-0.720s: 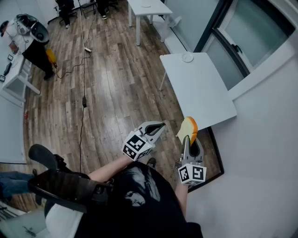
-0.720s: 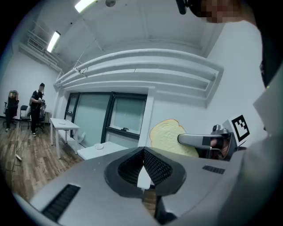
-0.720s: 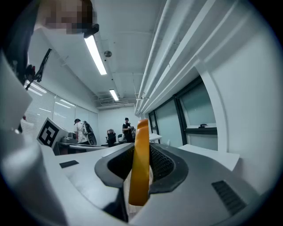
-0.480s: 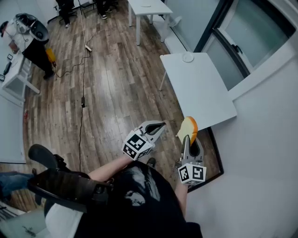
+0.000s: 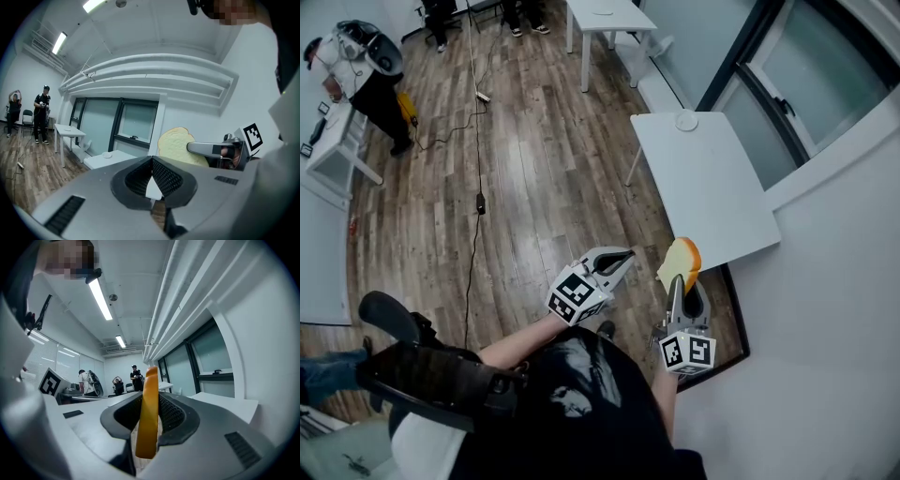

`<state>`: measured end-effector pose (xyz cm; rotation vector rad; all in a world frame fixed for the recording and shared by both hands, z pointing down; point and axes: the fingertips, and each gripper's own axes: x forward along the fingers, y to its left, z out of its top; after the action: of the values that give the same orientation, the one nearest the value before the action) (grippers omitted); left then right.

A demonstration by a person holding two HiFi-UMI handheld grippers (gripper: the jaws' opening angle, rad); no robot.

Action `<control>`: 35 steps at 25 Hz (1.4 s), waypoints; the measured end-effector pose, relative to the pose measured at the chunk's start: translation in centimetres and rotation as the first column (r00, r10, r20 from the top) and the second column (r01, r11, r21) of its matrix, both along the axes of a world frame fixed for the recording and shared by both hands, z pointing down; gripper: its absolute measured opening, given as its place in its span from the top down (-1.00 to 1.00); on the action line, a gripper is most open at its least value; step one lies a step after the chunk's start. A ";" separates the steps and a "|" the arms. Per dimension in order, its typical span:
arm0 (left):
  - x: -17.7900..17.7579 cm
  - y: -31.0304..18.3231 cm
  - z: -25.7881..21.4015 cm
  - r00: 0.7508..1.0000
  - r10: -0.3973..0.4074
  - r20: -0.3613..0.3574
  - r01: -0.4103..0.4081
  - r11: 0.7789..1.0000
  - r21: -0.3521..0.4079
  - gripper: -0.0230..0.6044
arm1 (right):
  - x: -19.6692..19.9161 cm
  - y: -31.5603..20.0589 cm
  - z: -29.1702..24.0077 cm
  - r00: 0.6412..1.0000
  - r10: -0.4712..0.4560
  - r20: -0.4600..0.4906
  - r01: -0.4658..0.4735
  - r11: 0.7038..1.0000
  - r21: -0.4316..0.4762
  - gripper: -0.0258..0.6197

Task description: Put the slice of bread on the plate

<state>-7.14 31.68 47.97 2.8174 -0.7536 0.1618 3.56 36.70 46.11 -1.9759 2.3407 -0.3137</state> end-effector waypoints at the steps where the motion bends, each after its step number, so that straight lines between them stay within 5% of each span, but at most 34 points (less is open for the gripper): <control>1: -0.2 -0.2 0.0 1.000 0.001 -0.001 -0.001 1.000 0.000 0.92 | -0.2 -0.3 -0.1 1.000 0.003 0.002 -0.003 1.000 -0.001 0.61; 15: -1.4 -5.2 2.1 1.000 -0.014 0.001 0.014 0.999 -0.044 0.92 | -0.6 -5.0 2.0 1.000 -0.008 0.028 0.008 1.000 -0.026 0.62; 35: 10.9 -19.8 2.0 0.997 -0.062 0.043 0.063 0.998 -0.023 0.92 | 10.9 -20.6 3.8 0.989 -0.124 0.084 0.126 0.992 -0.021 0.62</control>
<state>3.79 11.87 49.94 2.7722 -0.8417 0.2195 14.42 16.11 49.90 -1.7932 2.4255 -0.4259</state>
